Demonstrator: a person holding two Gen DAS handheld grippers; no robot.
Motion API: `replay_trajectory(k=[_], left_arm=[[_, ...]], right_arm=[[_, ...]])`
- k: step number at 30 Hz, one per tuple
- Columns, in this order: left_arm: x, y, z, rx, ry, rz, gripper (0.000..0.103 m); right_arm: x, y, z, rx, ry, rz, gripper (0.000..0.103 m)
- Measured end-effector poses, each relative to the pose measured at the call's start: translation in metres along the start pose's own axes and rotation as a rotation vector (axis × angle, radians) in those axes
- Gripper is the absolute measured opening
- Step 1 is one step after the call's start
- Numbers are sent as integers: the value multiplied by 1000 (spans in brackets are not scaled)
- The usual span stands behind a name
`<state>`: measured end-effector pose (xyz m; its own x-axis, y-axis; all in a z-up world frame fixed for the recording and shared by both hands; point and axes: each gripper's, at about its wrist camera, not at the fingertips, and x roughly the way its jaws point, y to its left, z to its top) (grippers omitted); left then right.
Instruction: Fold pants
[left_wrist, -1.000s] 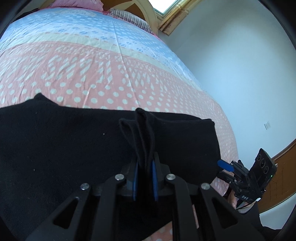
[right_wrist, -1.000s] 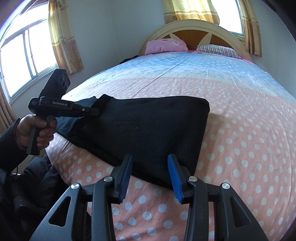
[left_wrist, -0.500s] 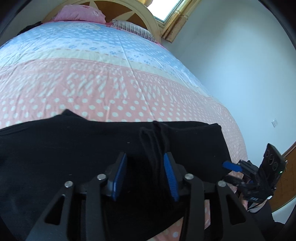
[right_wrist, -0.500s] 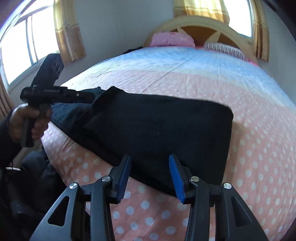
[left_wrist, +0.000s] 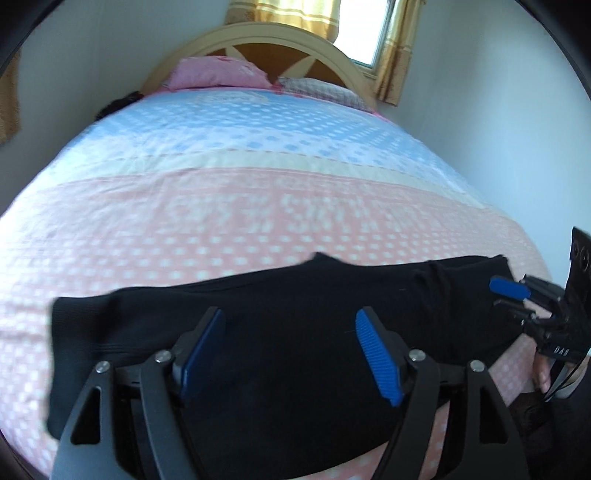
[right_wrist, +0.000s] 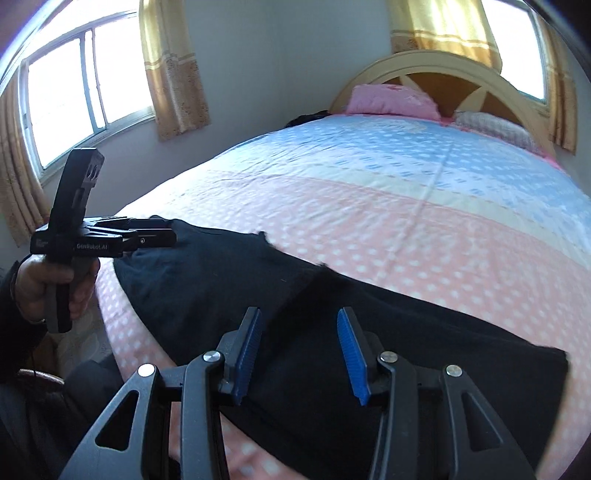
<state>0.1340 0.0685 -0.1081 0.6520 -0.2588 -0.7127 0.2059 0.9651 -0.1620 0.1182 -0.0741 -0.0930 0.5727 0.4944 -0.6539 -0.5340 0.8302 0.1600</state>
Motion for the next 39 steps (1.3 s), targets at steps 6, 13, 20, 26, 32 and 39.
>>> replay_trajectory(k=[6, 13, 20, 26, 32, 39], left_arm=[[-18, 63, -14, -8, -11, 198, 76], [-11, 120, -33, -123, 19, 268, 76], [2, 133, -44, -156, 32, 248, 82], [5, 131, -41, -137, 33, 244, 85], [7, 134, -42, -129, 29, 229, 86], [4, 137, -39, -155, 41, 133, 62]], right_arm=[[43, 14, -10, -66, 110, -50, 49], [13, 9, -16, 3, 27, -13, 50], [-17, 12, -34, 16, -41, -20, 50], [-32, 9, -42, 53, -92, -32, 50], [-38, 4, -45, 76, -112, -43, 50], [-39, 3, -46, 80, -128, -42, 50]])
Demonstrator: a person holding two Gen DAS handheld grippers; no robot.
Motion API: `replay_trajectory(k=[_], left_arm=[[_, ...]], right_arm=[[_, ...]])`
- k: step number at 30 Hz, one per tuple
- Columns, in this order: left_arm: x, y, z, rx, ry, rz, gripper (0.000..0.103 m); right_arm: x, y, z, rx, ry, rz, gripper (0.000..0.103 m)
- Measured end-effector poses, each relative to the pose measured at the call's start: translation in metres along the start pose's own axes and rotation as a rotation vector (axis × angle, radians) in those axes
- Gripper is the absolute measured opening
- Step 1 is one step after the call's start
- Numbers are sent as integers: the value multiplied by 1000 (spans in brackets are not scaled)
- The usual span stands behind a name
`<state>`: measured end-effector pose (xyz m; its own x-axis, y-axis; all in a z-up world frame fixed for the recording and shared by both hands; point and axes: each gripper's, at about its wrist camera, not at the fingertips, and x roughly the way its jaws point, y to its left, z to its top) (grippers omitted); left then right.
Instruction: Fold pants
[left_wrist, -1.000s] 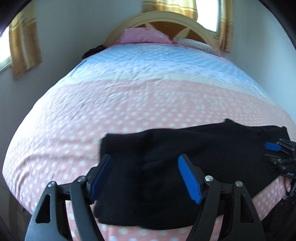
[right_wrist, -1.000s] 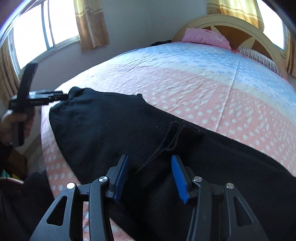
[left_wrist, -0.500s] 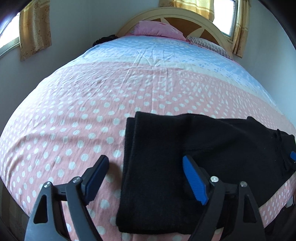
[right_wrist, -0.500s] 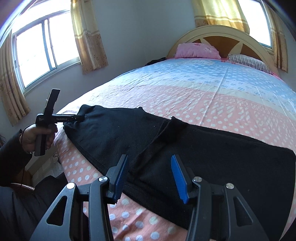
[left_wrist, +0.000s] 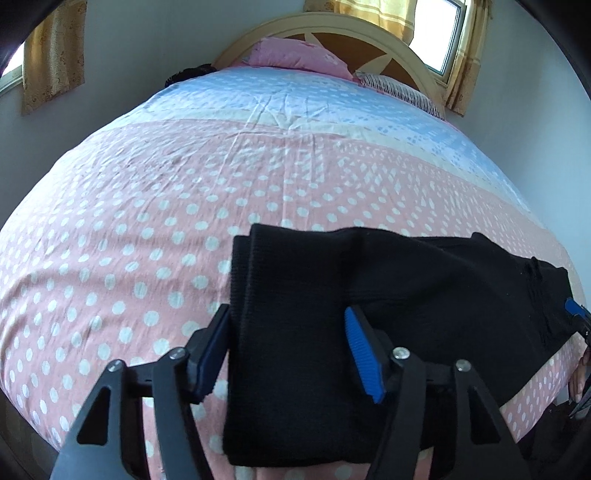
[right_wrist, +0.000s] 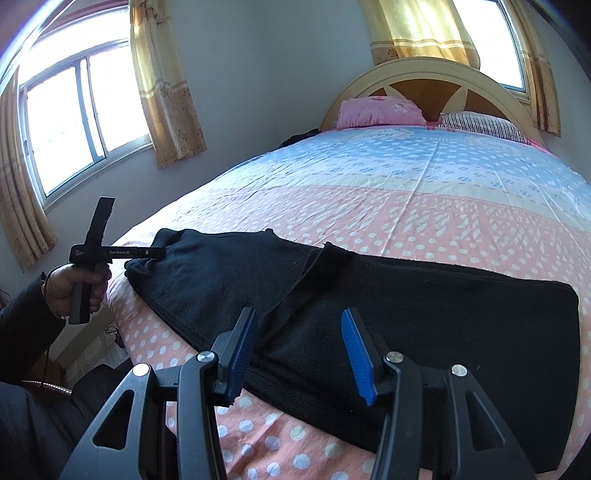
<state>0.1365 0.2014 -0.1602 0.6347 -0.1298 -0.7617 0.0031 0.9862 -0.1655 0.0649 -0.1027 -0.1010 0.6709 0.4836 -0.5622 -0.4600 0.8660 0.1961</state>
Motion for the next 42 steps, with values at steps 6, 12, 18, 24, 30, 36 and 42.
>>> replay_trajectory(k=[6, 12, 18, 24, 30, 36, 42], left_arm=[[0, 8, -1, -34, -5, -40, 63], [-3, 11, 2, -37, 18, -38, 63], [-3, 11, -3, -25, 25, -62, 58], [-11, 19, -2, -117, 33, -206, 22], [-37, 7, 7, -139, -24, -239, 22], [-76, -49, 31, -42, -91, -340, 22], [-80, -123, 50, 49, -32, -423, 22]], right_arm=[[-1, 0, 0, 4, -4, -1, 50], [-5, 0, 1, 6, -19, -5, 50], [-4, 2, 1, -8, -11, -7, 50], [-6, 4, 1, -14, -21, -15, 50], [-12, 1, 4, -12, -36, -42, 50], [-26, -6, 16, -16, -53, -158, 50], [-59, -26, 26, 8, -91, -209, 50]])
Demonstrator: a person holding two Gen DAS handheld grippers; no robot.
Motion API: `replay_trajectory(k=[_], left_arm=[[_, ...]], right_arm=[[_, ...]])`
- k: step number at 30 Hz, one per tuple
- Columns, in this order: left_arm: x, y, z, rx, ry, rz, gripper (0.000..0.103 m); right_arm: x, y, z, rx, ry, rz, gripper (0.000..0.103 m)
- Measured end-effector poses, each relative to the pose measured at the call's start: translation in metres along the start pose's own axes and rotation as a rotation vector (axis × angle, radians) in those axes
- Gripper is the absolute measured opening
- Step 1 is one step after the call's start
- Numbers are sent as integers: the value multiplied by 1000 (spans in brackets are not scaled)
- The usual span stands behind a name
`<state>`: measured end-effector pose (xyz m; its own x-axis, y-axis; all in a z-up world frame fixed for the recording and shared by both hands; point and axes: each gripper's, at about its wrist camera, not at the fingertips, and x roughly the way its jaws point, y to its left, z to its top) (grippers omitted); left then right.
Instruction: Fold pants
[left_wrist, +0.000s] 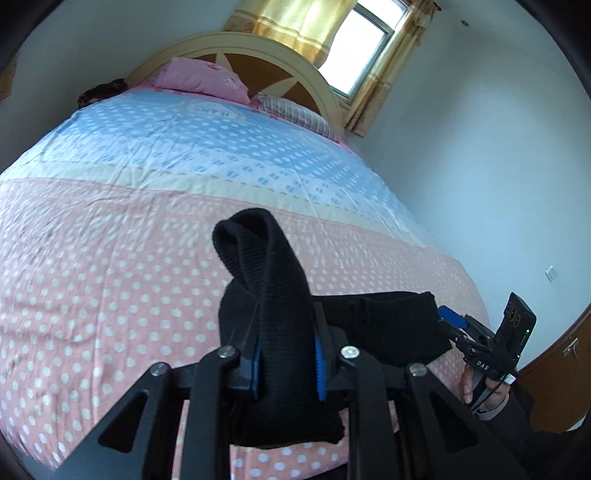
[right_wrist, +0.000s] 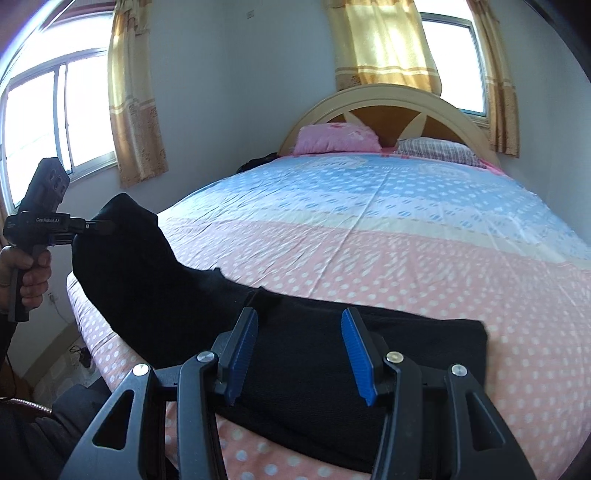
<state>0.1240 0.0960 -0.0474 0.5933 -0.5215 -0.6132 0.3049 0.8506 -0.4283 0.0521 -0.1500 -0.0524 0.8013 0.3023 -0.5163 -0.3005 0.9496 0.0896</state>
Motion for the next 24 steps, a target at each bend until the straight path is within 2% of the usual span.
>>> replay_trajectory(k=[6, 16, 24], left_arm=[[34, -54, 15, 78, 72, -92, 22], [80, -150, 38, 168, 158, -203, 22], [128, -200, 38, 212, 225, -229, 22]], right_arm=[[-13, -36, -6, 63, -17, -60, 50], [-18, -106, -19, 341, -40, -170, 50], [-32, -135, -25, 445, -75, -244, 50]])
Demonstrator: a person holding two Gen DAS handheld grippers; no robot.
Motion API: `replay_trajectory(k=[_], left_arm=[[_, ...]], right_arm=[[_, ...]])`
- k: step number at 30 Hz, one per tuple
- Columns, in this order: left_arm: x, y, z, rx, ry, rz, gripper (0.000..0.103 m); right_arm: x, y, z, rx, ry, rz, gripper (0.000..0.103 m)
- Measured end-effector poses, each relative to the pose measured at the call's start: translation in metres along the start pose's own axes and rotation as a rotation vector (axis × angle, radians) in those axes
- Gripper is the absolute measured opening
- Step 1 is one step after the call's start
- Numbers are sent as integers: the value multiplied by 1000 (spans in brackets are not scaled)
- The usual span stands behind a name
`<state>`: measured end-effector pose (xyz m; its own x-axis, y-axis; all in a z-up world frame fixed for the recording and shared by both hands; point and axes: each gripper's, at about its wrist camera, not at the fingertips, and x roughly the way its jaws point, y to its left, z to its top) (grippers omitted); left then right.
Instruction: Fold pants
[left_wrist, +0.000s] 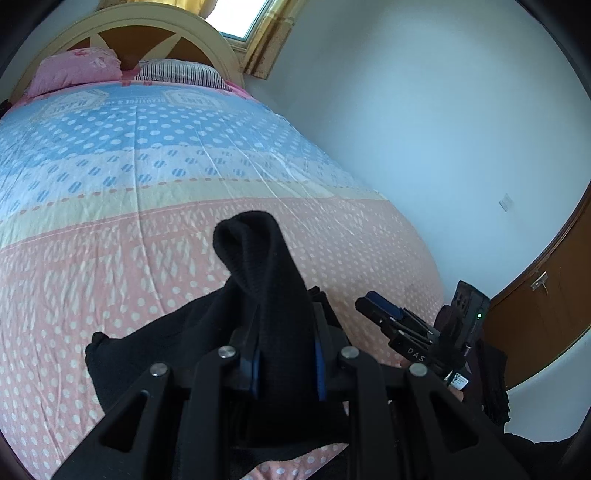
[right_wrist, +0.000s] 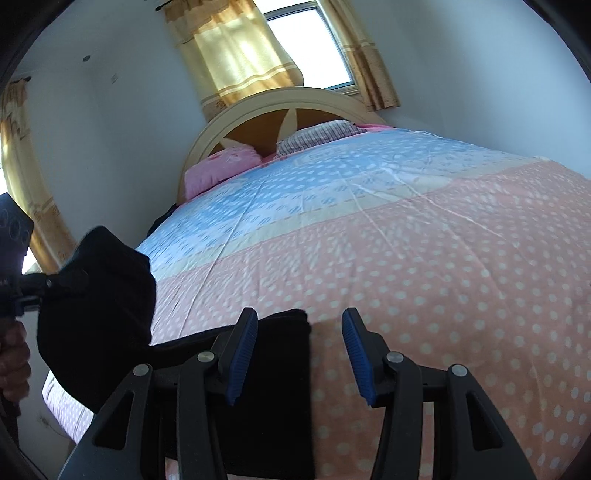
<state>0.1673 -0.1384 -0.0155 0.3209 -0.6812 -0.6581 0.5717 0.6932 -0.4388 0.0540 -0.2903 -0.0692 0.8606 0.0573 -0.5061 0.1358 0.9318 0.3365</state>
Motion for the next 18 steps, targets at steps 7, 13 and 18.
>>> replay_trajectory(k=[7, 13, 18], left_arm=[[51, -18, 2, 18, 65, 11, 22], [94, -27, -12, 38, 132, 60, 24], [100, -45, -21, 83, 140, 60, 39]], right_arm=[[4, -10, -2, 29, 15, -6, 50], [6, -16, -4, 53, 27, 8, 50], [11, -26, -6, 93, 41, 15, 50]])
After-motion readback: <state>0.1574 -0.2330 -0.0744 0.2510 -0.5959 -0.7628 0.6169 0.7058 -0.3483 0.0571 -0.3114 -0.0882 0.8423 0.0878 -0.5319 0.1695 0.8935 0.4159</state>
